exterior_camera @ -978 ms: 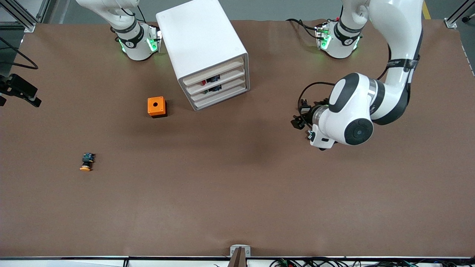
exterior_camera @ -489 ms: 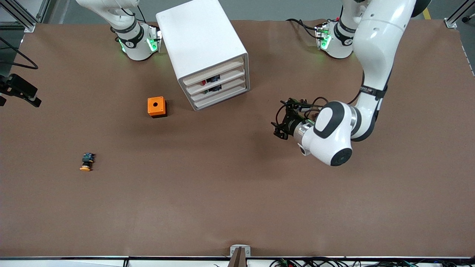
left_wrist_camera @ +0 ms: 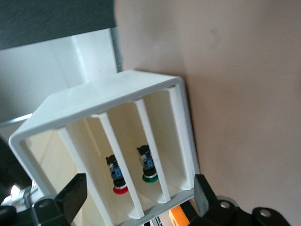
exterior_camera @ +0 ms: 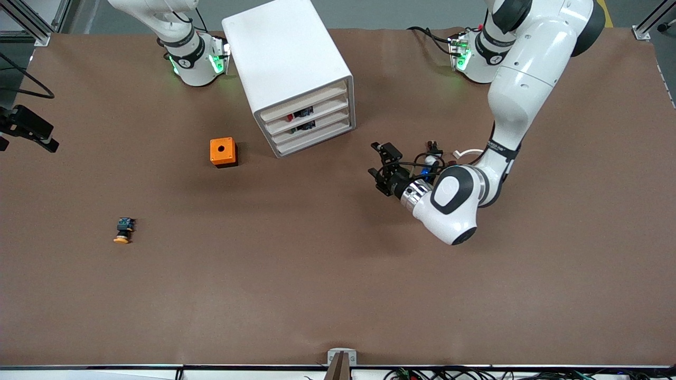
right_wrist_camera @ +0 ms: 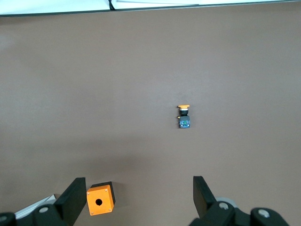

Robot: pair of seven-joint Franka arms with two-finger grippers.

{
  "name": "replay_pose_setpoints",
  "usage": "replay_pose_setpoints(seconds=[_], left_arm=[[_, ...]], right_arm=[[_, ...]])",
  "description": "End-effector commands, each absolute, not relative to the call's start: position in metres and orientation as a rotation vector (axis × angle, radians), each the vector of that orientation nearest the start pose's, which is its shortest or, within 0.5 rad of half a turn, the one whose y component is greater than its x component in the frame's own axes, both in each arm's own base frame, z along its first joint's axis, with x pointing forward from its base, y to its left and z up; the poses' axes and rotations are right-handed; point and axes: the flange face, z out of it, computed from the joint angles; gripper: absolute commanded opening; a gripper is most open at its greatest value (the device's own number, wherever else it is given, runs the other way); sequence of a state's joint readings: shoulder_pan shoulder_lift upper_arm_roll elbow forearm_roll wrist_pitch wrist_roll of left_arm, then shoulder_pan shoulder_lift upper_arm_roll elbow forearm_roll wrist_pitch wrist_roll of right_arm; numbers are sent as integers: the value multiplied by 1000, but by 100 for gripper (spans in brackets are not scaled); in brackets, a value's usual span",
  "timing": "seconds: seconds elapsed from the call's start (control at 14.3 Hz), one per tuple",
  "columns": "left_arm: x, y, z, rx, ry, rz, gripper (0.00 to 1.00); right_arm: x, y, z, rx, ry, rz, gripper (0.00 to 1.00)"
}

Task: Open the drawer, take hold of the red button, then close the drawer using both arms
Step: 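Move the left gripper toward the white cabinet's drawer handle, then pull the drawer open with the left gripper while the right gripper approaches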

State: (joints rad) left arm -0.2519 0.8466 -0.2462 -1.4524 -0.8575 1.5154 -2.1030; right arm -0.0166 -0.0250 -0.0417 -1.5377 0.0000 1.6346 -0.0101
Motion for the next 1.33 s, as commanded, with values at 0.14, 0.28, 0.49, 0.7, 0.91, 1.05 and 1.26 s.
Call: replay_pose_setpoints(seconds=[0.14, 0.28, 0.49, 0.7, 0.91, 1.05, 1.26], left_arm=[[521, -406, 190, 1517, 2503, -2186, 100], [508, -420, 188, 1550, 2522, -2193, 87], [480, -448, 191, 1665, 2496, -2220, 71], [462, -466, 191, 1727, 2476, -2240, 68], [439, -481, 187, 1786, 2475, -2256, 57], [424, -490, 183, 1822, 2471, -2276, 56], [406, -498, 178, 1855, 2482, -2291, 46]], right_arm=[[550, -25, 664, -3146, 80, -195, 100], [550, -23, 660, -3142, 127, -176, 100], [545, 0, 653, -3115, 335, -88, 100], [543, 25, 650, -3094, 468, -55, 100], [541, 55, 648, -3034, 652, -18, 100], [539, 71, 647, -2994, 717, 1, 100], [536, 96, 646, -2915, 854, 41, 100]])
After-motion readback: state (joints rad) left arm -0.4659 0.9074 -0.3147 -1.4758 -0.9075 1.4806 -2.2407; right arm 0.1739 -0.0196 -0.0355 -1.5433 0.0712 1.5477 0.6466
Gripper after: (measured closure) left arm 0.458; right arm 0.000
